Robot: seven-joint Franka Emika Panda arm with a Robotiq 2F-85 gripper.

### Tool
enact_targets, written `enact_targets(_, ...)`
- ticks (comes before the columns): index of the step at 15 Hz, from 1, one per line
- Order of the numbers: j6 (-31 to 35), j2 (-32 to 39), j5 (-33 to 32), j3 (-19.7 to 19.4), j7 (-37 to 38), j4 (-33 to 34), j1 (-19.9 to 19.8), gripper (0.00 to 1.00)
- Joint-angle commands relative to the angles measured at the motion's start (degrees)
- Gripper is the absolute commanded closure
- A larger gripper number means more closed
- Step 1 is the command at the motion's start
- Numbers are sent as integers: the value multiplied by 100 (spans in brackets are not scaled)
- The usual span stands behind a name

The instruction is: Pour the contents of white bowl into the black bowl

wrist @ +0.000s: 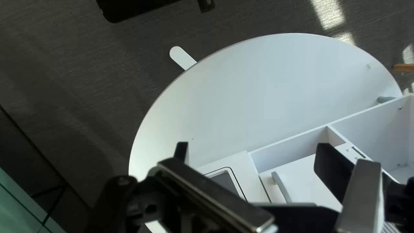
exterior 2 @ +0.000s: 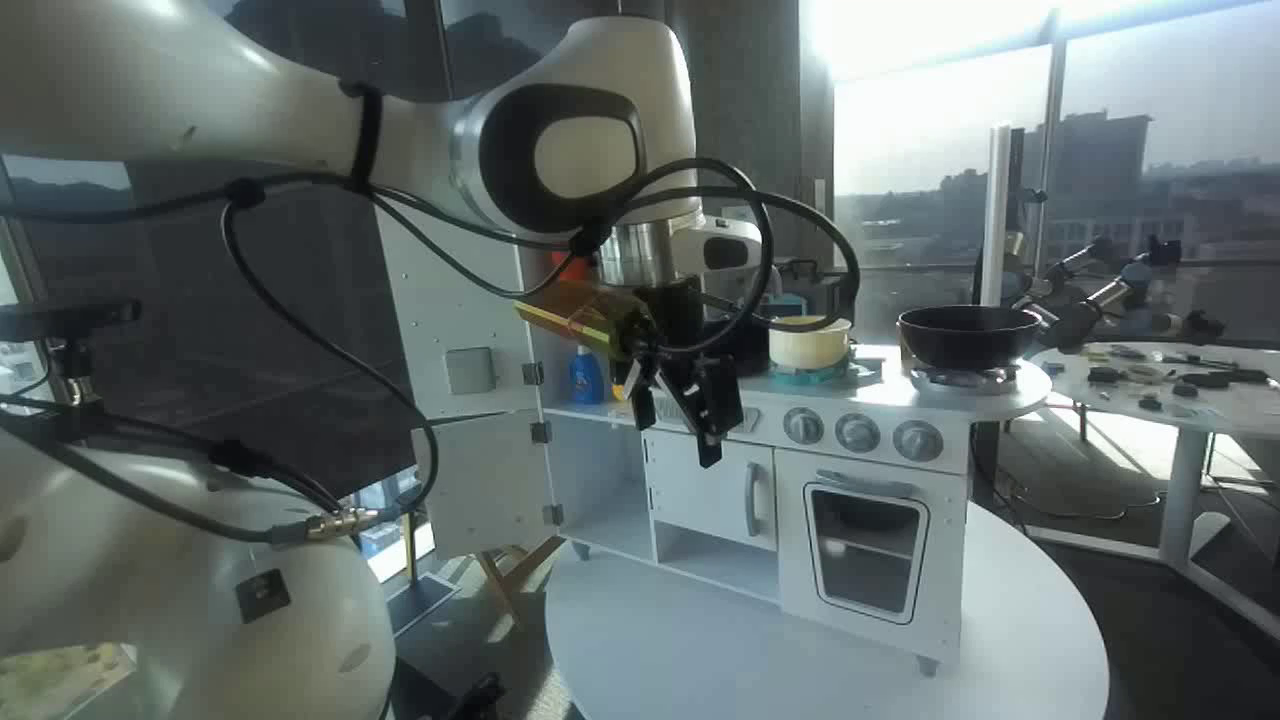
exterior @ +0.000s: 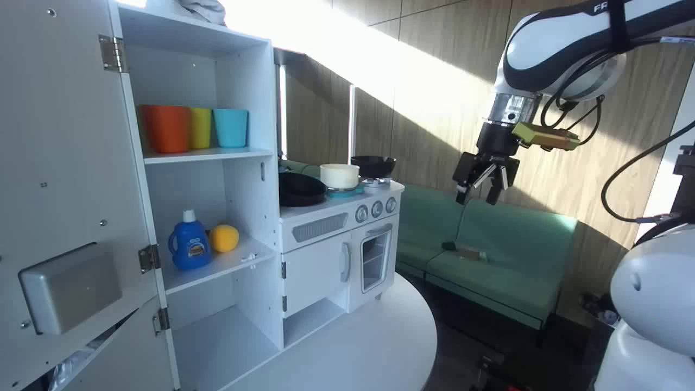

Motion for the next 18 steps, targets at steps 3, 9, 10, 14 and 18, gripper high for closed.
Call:
enact_targets(3,-13,-1,24,23,-21,21,-28,0)
enact_targets(9,164,149,43,1,7,148,-22,0)
enact_targets(10,184,255,104,-57,-35,281,20,0)
enact_targets(14,707,940,279,-185,44,1108,26,0)
enact_targets(18,843,2066,472,-166,174,2390,107,0)
